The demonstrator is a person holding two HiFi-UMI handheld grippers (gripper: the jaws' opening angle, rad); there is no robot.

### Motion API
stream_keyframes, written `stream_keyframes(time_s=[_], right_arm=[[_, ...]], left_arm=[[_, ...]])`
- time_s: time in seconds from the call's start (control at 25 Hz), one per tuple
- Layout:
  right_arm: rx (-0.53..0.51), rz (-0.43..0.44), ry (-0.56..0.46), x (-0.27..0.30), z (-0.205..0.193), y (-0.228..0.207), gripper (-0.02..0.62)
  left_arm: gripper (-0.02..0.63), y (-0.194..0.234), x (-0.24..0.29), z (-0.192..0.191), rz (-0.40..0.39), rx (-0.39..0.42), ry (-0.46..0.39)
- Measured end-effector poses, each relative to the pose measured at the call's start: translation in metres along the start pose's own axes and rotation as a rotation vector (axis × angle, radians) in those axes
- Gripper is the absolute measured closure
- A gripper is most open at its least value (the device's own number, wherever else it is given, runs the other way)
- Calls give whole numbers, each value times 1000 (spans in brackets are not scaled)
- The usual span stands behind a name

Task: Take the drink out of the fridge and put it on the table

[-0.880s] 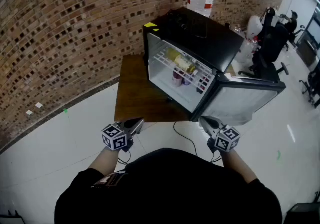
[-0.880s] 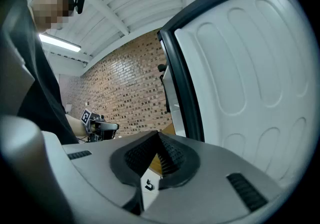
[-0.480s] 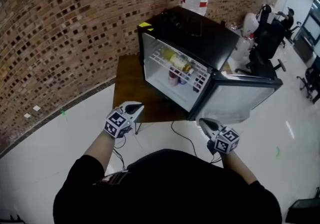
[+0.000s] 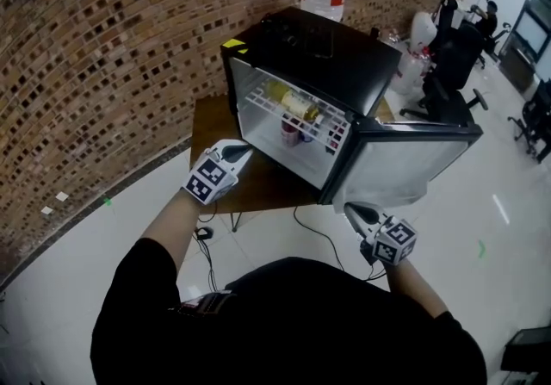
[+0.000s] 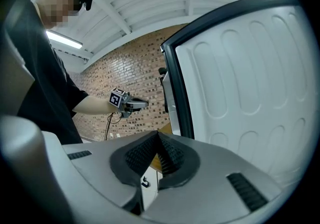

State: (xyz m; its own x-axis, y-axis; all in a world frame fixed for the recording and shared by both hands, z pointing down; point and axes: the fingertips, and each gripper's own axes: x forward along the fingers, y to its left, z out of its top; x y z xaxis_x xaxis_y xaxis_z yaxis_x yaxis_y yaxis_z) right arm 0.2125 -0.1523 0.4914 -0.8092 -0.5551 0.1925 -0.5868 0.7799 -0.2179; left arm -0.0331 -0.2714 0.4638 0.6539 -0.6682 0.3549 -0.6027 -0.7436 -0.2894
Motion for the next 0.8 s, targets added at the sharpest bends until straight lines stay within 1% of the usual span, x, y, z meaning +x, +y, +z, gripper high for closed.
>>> stream_keyframes(time_s=[0.12,0.16,0.2,0.24,0.28,0.32,0.48,0.56,0.68,0.72,0.76,0.8], right_arm=[[-8,14,1,3,3,4,584],[-12,20,1,4,3,5,584],[-15,24,2,6,4,6,584],[-18,29,6,7,4,7,584],[-16,34,11,9,5,9,584],[-10,41,17,11,7,12,584],[-20,55,33,18,9,19,584],[-24,54,40,21,9,22,584],[-21,46,51,22,11,27,584],[-24,39,53,21,10,27,584],[-28,32,56,20,9,26,584],[-33,22,59,19,7,25,584]], left_arm=[[606,10,16,8,-3,82,28],[594,12,22,9,-6,116,45],[530,15,28,8,-10,154,64],[511,19,34,7,-12,194,83],[509,23,40,7,-12,235,103],[478,27,45,8,-12,278,122],[403,43,69,11,-19,449,189],[373,50,82,12,-25,551,224],[368,63,102,10,-34,721,285],[357,67,109,7,-43,771,307],[337,69,116,3,-56,812,326],[337,72,123,0,-67,845,342]])
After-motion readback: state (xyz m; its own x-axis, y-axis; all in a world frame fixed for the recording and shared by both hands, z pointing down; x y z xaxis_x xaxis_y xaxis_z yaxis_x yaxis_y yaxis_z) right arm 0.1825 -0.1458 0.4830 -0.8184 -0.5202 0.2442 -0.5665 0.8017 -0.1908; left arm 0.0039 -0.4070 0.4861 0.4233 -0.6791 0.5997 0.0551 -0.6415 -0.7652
